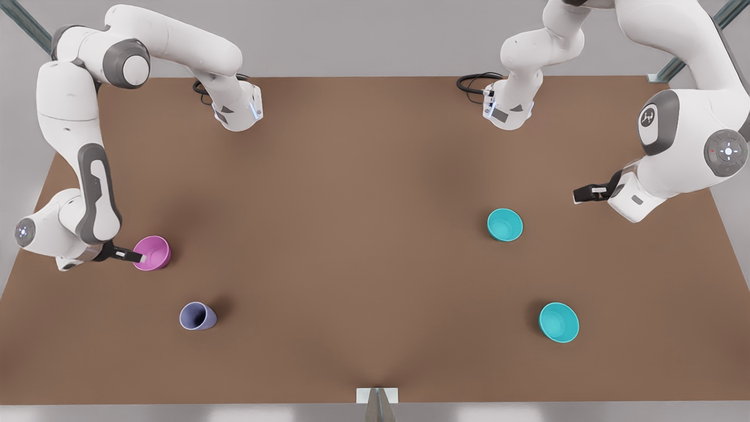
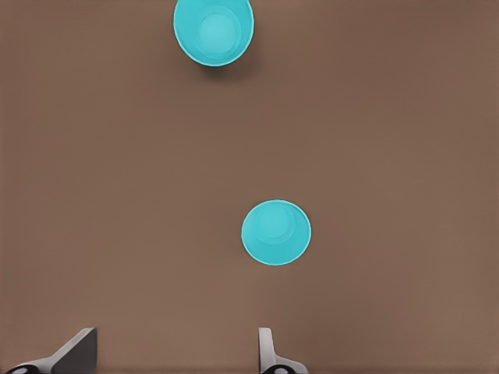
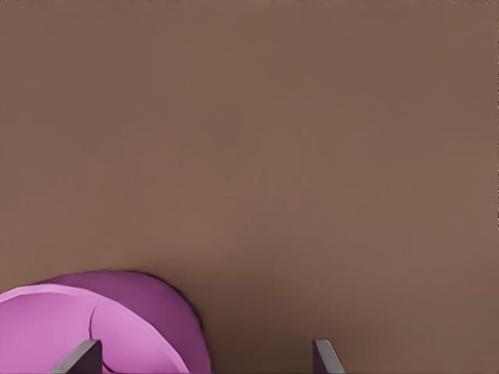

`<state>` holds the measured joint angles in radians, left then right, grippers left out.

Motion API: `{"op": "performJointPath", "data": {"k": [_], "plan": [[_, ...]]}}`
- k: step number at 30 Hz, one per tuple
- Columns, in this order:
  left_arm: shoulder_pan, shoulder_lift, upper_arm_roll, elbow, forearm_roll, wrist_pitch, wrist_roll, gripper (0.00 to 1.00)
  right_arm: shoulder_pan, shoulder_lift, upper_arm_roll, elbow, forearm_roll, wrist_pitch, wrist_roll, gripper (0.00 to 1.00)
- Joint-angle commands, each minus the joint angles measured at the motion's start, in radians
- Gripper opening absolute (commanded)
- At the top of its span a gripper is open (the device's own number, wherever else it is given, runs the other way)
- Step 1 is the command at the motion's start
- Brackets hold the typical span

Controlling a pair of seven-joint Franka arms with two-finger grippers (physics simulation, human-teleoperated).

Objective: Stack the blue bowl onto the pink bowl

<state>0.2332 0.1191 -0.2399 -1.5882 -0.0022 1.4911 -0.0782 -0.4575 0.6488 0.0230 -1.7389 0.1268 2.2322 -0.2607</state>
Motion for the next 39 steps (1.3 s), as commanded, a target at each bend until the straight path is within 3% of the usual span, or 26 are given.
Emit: {"op": "performJointPath", "data": {"k": [1, 2, 3, 4, 5, 8, 12, 15, 19, 22, 25, 28, 31, 35, 39], "plan": [[0.0, -0.003, -0.001, 0.001, 0.001, -0.002, -0.002, 1.0, -0.001, -0.003, 0.0, -0.014, 0.005, 0.089, -0.109, 1.0], [0.0, -0.004, -0.001, 0.001, 0.001, -0.002, -0.002, 1.0, -0.001, -0.005, 0.0, -0.027, 0.007, 0.087, -0.109, 0.99], [0.0, -0.004, -0.001, 0.001, 0.001, -0.002, -0.002, 1.0, -0.003, -0.014, 0.002, -0.044, 0.007, 0.086, -0.109, 0.9], [0.0, -0.004, -0.001, 0.001, 0.002, -0.002, -0.002, 1.0, -0.003, -0.017, 0.002, -0.048, 0.007, 0.083, -0.111, 0.6], [0.0, -0.004, -0.001, 0.001, 0.002, 0.0, -0.002, 1.0, -0.003, -0.018, 0.002, -0.048, 0.007, 0.078, -0.132, 0.39], [0.0, -0.006, -0.001, 0.002, 0.002, -0.002, -0.002, 1.0, -0.003, -0.017, 0.0, -0.047, 0.005, 0.076, -0.14, 0.23], [0.0, -0.004, -0.001, 0.002, 0.002, -0.002, -0.002, 1.0, -0.003, -0.034, 0.003, -0.031, 0.005, 0.018, -0.161, 0.21], [0.0, -0.003, -0.001, 0.002, 0.004, 0.001, -0.002, 1.0, -0.001, -0.133, 0.02, -0.031, 0.025, -0.209, -0.161, 0.21], [0.0, -0.003, -0.001, 0.004, 0.004, 0.001, -0.002, 1.0, 0.055, -0.225, 0.023, 0.073, 0.252, -0.506, -0.207, 0.21], [0.0, -0.003, -0.001, 0.004, 0.004, 0.001, -0.002, 1.0, 0.232, -0.207, 0.028, 0.17, 0.444, -0.523, -0.126, 0.21], [0.0, -0.003, -0.001, 0.004, 0.004, 0.001, -0.002, 1.0, 0.517, -0.071, 0.025, 0.383, 0.496, -0.49, 0.383, 0.21], [0.0, -0.003, -0.001, 0.004, 0.004, 0.001, -0.002, 1.0, 0.782, -0.025, 0.023, 0.409, 0.488, -0.261, 0.961, 0.21], [0.0, -0.003, -0.001, 0.002, 0.002, 0.001, -0.003, 1.0, 0.982, 0.163, 0.018, 0.548, 0.367, -0.122, 1.322, 0.21], [-0.002, -0.001, -0.001, -0.006, 0.001, 0.0, -0.005, 1.0, 1.119, 0.302, 0.02, 0.573, 0.369, 0.139, 1.407, 0.21], [-0.008, 0.022, -0.001, -0.007, -0.005, -0.008, -0.008, 1.0, 1.149, 0.331, 0.003, 0.558, 0.312, 0.236, 1.399, 0.21]]}}
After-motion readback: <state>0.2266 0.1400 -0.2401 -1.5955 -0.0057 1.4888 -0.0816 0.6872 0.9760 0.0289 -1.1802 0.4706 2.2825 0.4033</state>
